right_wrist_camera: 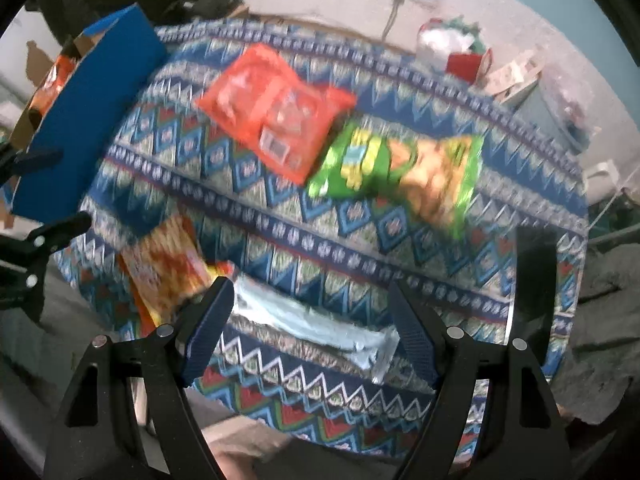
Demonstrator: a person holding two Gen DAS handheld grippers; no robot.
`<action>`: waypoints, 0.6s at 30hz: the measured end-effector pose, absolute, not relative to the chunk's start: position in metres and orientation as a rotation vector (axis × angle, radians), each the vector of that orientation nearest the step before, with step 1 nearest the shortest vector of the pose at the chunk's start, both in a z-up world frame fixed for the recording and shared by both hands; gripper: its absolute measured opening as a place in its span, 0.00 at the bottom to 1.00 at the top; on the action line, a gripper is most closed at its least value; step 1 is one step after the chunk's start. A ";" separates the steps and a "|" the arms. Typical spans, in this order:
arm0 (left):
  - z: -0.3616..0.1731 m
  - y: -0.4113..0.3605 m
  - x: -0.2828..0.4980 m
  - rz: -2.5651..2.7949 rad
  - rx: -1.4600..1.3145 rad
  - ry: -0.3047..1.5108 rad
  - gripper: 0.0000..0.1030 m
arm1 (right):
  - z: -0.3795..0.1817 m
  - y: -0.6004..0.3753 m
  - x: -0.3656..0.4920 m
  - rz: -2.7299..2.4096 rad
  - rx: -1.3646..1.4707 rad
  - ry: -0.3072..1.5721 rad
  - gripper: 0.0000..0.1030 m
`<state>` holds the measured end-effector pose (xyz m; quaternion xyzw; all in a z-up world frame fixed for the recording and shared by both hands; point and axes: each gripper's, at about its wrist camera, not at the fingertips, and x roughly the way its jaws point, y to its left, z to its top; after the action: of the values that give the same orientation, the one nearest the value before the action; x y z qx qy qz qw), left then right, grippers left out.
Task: Organize snacks
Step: 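Grasp the silver foil pack with right tool while left tool grasps red fries chip bag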
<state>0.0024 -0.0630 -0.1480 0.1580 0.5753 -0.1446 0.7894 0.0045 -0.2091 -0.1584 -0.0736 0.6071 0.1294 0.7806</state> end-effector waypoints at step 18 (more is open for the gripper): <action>-0.188 -0.095 0.016 -0.381 0.319 1.335 0.85 | -0.218 -0.199 -0.007 0.415 -0.376 1.389 0.77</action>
<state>0.0156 -0.0949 -0.1881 0.1462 0.6125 -0.1747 0.7570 -0.0071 -0.1985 -0.2179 -0.1710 0.6312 0.1885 0.7327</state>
